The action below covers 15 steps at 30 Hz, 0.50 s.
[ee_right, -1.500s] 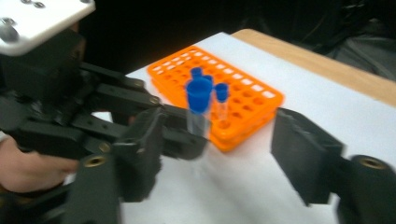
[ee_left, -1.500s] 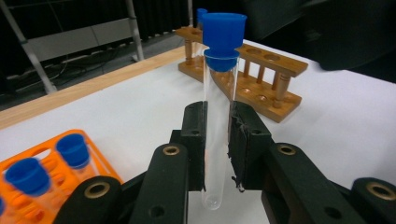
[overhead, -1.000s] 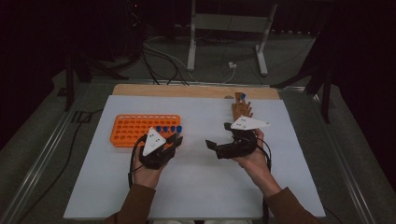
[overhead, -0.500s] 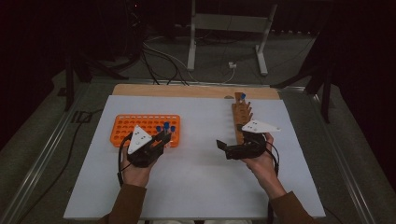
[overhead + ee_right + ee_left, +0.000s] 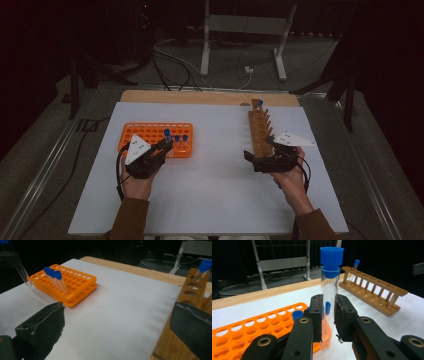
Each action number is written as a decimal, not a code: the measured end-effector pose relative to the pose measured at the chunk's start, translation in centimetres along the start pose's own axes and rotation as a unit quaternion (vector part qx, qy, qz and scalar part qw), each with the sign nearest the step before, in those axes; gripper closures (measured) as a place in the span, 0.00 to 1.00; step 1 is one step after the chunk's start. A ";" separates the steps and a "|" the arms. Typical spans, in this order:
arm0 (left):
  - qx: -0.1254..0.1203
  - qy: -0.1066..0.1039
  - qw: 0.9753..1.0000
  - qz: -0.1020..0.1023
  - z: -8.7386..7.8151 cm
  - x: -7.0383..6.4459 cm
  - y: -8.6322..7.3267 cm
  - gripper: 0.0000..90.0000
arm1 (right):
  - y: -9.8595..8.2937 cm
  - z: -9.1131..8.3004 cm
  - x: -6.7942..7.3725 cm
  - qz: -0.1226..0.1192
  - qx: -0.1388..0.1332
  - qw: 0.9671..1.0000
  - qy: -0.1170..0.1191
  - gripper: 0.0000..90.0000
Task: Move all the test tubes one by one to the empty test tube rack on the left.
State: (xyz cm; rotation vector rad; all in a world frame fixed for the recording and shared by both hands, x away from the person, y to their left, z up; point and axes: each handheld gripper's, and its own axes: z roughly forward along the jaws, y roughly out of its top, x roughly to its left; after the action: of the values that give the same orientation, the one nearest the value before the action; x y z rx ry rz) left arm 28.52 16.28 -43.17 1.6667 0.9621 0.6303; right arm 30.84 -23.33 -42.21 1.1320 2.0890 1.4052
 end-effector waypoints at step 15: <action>-0.009 0.040 0.999 -0.003 -0.1 2.1 -0.2 0.87 | -0.1 -0.5 -0.7 0.008 -0.005 1.000 -0.006 0.00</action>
State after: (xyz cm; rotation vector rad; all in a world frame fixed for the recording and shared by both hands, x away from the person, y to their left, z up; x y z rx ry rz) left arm 29.52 18.17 -43.48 1.6332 1.0159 0.7047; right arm 30.88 -24.24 -42.19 1.1533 2.0666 1.4125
